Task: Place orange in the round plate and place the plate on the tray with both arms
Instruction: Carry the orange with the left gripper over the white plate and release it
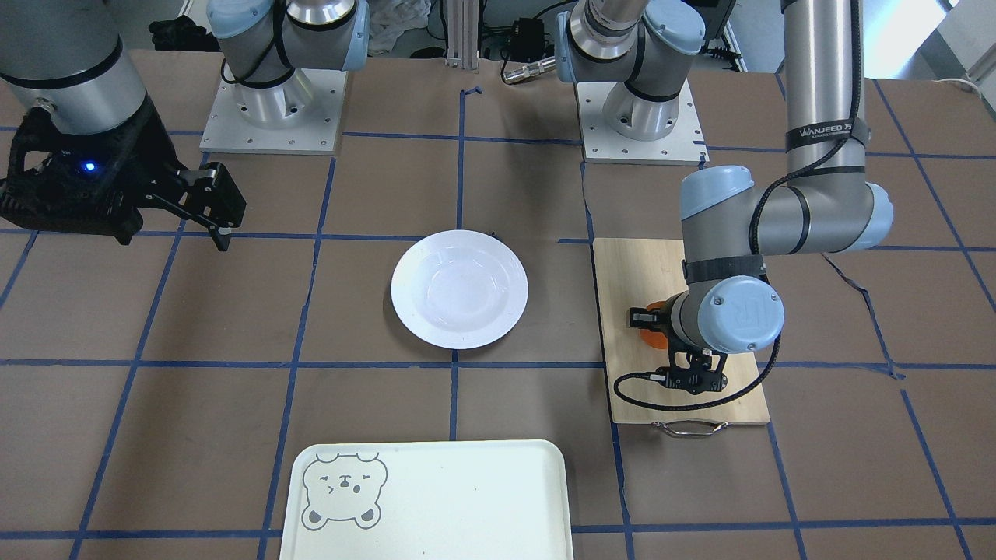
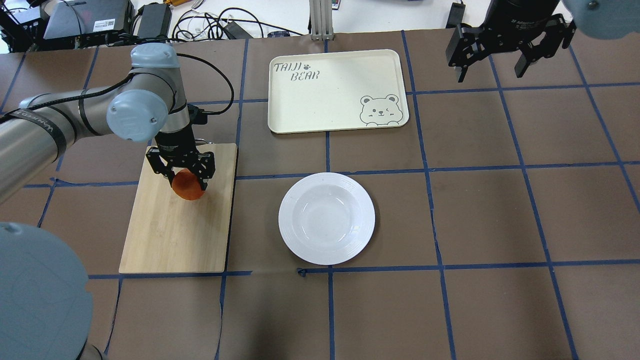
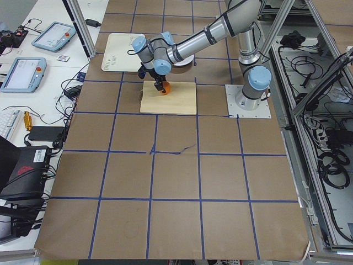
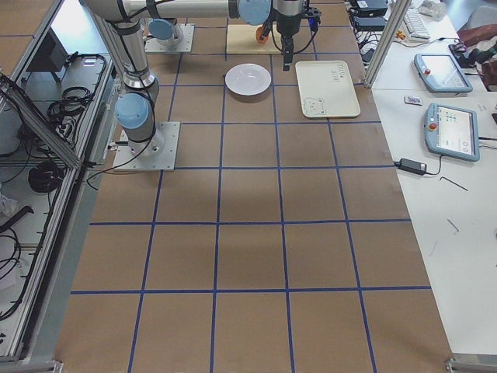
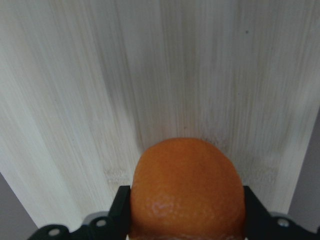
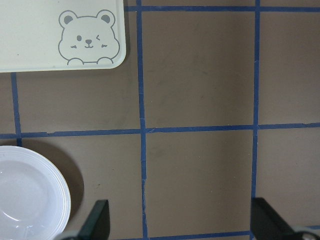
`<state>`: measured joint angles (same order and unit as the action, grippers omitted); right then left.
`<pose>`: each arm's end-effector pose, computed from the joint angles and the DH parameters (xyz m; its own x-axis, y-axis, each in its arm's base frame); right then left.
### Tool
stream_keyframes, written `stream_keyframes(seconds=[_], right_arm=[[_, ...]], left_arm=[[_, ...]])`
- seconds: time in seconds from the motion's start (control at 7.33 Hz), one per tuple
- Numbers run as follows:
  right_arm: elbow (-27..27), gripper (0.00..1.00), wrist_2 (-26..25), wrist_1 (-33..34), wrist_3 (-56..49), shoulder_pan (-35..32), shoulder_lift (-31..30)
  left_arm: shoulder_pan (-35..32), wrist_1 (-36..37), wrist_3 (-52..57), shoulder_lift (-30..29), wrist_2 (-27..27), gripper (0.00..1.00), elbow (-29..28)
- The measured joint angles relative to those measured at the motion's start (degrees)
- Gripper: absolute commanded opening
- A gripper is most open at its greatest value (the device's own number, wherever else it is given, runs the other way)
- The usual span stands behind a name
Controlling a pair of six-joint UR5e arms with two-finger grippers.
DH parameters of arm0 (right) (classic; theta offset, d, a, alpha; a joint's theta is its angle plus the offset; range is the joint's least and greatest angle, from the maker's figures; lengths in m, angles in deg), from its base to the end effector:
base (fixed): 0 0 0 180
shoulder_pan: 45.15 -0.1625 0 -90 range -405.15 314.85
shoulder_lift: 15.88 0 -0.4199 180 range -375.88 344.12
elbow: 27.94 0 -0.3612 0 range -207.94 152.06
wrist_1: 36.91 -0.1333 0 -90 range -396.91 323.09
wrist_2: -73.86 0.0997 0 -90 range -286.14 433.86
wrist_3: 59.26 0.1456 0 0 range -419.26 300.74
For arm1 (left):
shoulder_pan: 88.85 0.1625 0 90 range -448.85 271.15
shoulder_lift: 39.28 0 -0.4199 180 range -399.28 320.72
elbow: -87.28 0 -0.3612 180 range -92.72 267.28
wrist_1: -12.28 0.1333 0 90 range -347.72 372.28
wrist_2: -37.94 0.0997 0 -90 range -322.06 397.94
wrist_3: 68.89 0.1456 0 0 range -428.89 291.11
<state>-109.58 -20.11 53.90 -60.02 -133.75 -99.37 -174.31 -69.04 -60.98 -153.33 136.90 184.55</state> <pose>0.1106 -0.5178 0.4509 -0.9975 0.0143 0.0698 0.0112 0.9989 -0.0455 -0.0694 -0.5235 0.1871 -0.9901 0.1084 -0.0894 0.0638 0.9138 0.4011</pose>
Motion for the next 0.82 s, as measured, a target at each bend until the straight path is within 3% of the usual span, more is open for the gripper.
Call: stream_keyframes(seconds=[0.27,0.82], right_arm=[[0.0,1.0,0.0,0.0,0.0,0.0,0.1],[-0.1,1.0,0.0,0.1,0.1,0.0,0.1]], left_arm=[[-3.3,-2.8,-6.4,3.2,-5.4,0.0,0.1],[-22.9,-2.5,-28.8,3.4,-16.2,0.0,0.9]])
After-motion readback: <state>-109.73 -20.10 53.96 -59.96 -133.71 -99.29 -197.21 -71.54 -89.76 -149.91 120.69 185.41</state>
